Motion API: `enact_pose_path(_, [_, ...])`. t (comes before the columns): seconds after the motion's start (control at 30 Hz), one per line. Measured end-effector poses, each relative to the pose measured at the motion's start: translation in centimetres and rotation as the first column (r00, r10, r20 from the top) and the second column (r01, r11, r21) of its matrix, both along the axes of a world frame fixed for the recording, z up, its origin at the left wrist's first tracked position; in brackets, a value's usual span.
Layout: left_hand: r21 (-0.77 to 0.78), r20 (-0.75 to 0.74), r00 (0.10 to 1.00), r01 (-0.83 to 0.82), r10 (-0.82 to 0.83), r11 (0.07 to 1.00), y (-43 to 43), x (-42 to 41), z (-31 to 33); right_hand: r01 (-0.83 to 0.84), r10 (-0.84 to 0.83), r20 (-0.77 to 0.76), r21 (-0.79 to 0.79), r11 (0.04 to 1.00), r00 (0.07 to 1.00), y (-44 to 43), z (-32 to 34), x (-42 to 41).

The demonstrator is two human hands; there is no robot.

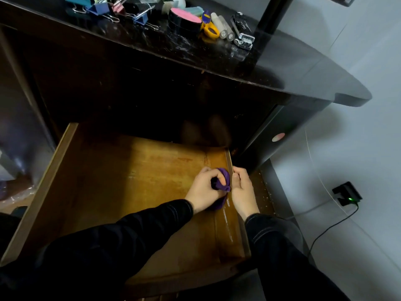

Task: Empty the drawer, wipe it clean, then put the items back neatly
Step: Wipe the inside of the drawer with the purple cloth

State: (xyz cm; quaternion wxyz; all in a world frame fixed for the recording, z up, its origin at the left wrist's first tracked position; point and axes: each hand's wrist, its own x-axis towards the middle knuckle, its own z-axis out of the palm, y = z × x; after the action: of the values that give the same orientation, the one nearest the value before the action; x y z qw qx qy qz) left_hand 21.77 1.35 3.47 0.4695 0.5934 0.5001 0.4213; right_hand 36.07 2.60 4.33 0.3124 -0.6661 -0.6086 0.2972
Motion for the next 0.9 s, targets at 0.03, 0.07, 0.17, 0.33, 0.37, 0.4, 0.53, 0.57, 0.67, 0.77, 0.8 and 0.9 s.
enact_pose_path(0.03, [0.000,-0.005,1.000,0.011,-0.011,1.000,-0.1,0.0,-0.2,-0.024,0.023,-0.039,-0.013,1.000,0.999,-0.7,-0.1,0.2])
enact_pose_path(0.07, [-0.013,-0.033,0.999,0.034,-0.034,0.999,-0.3,-0.1,-0.5,-0.033,0.032,-0.082,-0.015,0.999,0.996,-1.1,-0.2,0.2])
enact_pose_path(0.17, [-0.125,-0.119,0.982,0.129,-0.144,0.984,-0.9,-0.3,-1.5,0.000,0.000,-0.144,0.001,1.000,0.990,-1.6,-0.1,0.2])
enact_pose_path(0.33, [-0.060,-0.040,0.994,0.101,-0.104,0.993,0.0,-0.4,0.2,0.052,-0.048,-0.173,0.016,0.999,0.984,-1.7,0.1,0.1])
enact_pose_path(0.37, [-0.023,-0.025,0.997,0.075,-0.075,0.997,-0.1,-0.2,0.2,0.054,-0.049,-0.178,0.024,0.998,0.983,-1.8,0.2,0.0])
enact_pose_path(0.4, [0.002,-0.020,0.998,0.060,-0.060,0.998,-0.4,0.0,0.0,0.057,-0.052,-0.188,0.025,0.998,0.981,-1.8,0.2,-0.1])
enact_pose_path(0.53, [-0.075,-0.111,0.987,0.108,-0.116,0.991,-1.6,0.3,-1.9,0.078,-0.077,-0.202,-0.001,0.997,0.976,-1.6,0.1,0.0])
enact_pose_path(0.57, [-0.110,-0.133,0.982,0.122,-0.137,0.986,-1.6,0.2,-1.9,0.084,-0.083,-0.207,-0.006,0.996,0.975,-1.6,0.1,0.0])
enact_pose_path(0.67, [-0.081,-0.092,0.989,0.105,-0.112,0.991,-0.9,-0.1,-0.9,0.110,-0.112,-0.224,-0.018,0.994,0.968,-1.6,-0.2,0.2])
enact_pose_path(0.77, [0.023,0.000,0.999,0.035,-0.035,0.999,-0.8,0.4,-0.2,0.146,-0.149,-0.227,-0.033,0.989,0.962,-1.5,-0.5,0.3])
enact_pose_path(0.8, [0.040,0.003,1.000,0.027,-0.027,0.999,-1.0,0.5,-0.4,0.150,-0.154,-0.217,-0.034,0.988,0.964,-1.5,-0.5,0.3])
enact_pose_path(0.9, [-0.019,-0.073,0.994,0.081,-0.082,0.997,-2.0,0.5,-1.9,0.157,-0.163,-0.187,-0.047,0.987,0.969,-1.5,-0.4,0.4])
